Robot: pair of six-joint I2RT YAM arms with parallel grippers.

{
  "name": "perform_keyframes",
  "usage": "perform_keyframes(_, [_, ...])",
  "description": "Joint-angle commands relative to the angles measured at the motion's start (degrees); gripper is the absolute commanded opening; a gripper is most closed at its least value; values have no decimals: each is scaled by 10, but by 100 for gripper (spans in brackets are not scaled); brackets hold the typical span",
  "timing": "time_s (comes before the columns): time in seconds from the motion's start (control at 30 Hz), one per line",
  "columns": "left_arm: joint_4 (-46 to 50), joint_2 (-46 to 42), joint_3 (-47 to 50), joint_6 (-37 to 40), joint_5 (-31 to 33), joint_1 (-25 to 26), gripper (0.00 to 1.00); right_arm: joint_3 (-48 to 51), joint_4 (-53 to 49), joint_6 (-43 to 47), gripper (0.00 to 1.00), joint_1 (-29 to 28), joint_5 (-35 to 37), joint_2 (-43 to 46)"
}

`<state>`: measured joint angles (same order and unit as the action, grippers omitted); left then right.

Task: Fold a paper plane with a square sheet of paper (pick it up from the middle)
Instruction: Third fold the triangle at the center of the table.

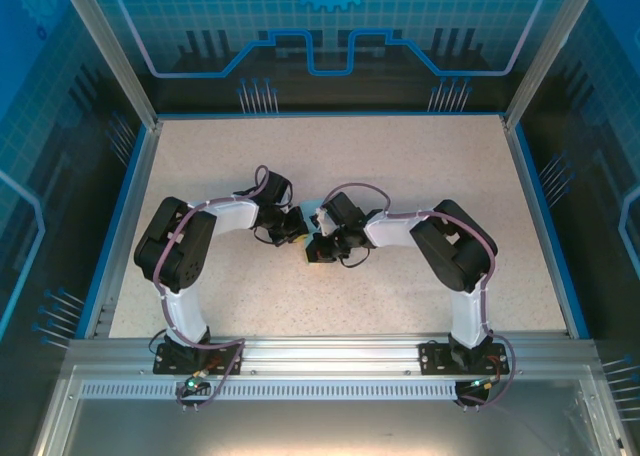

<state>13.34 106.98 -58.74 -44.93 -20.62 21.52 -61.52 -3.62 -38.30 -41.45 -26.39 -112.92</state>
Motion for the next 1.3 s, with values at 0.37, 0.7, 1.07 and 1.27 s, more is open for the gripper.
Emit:
perform_keyframes(0.37, [41, 19, 16, 4, 47, 4, 0, 7, -42, 8, 4, 0, 46, 83])
perform_keyframes(0.7, [42, 17, 8, 10, 43, 4, 0, -23, -41, -6, 3, 31, 62, 36])
perform_keyframes(1.07, [46, 1, -13, 33, 33, 5, 0, -23, -48, -45, 3, 33, 102, 1])
perform_keyframes(1.27, [32, -45, -21, 26, 20, 5, 13, -13, -65, -86, 3, 33, 121, -2])
